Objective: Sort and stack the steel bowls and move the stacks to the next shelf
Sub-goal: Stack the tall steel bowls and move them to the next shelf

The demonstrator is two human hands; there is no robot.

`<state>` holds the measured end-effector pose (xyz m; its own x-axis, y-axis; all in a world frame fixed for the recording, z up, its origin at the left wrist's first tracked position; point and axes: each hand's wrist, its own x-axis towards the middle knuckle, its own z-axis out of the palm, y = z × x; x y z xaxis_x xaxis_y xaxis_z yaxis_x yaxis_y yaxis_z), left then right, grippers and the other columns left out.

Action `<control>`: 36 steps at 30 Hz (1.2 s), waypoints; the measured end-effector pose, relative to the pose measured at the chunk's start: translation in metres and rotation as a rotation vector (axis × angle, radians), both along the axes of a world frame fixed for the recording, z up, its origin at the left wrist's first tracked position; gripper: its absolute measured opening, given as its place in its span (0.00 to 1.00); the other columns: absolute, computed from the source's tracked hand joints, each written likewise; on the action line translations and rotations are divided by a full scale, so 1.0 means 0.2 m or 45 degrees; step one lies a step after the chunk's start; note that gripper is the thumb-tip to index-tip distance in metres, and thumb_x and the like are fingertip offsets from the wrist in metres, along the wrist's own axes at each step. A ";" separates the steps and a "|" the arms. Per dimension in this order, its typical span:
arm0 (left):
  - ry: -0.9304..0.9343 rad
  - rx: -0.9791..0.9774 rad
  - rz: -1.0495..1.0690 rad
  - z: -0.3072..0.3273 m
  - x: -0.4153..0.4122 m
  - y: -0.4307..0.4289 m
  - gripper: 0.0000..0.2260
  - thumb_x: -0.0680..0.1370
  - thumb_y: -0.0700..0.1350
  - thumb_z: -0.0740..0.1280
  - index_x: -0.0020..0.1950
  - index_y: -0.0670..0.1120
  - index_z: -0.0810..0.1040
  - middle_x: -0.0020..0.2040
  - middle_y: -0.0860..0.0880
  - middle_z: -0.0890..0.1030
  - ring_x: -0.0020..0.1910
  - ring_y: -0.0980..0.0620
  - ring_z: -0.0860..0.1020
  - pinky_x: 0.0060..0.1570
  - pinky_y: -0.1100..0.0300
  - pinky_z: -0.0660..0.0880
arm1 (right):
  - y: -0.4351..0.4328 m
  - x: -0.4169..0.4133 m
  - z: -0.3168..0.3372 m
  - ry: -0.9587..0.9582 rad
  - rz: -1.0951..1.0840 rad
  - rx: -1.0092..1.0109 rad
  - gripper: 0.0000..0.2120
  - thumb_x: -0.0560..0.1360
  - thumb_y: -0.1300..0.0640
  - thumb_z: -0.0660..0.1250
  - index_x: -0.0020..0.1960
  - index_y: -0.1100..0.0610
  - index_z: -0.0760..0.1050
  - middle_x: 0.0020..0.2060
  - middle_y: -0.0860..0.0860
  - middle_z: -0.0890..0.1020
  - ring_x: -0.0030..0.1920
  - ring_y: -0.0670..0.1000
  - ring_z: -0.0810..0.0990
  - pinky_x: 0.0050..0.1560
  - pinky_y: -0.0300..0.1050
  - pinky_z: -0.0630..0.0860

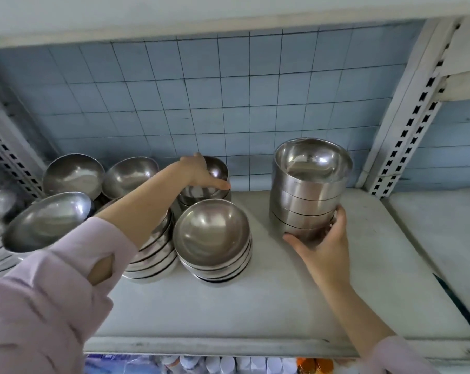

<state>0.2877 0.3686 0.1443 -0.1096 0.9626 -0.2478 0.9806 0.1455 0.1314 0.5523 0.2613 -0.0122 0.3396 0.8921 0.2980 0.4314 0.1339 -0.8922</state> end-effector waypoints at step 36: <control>-0.029 0.073 -0.893 0.48 0.78 -0.16 0.42 0.56 0.78 0.65 0.63 0.55 0.71 0.55 0.54 0.79 0.53 0.50 0.78 0.56 0.50 0.76 | -0.04 -0.01 0.04 -0.050 -0.023 -0.020 0.57 0.57 0.40 0.82 0.77 0.48 0.53 0.62 0.47 0.80 0.61 0.48 0.79 0.59 0.54 0.78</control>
<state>0.4441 0.3372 0.2397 0.5465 0.8157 -0.1897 0.8373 -0.5282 0.1413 0.5497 0.2542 -0.0046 0.3443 0.8906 0.2971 0.4683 0.1114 -0.8765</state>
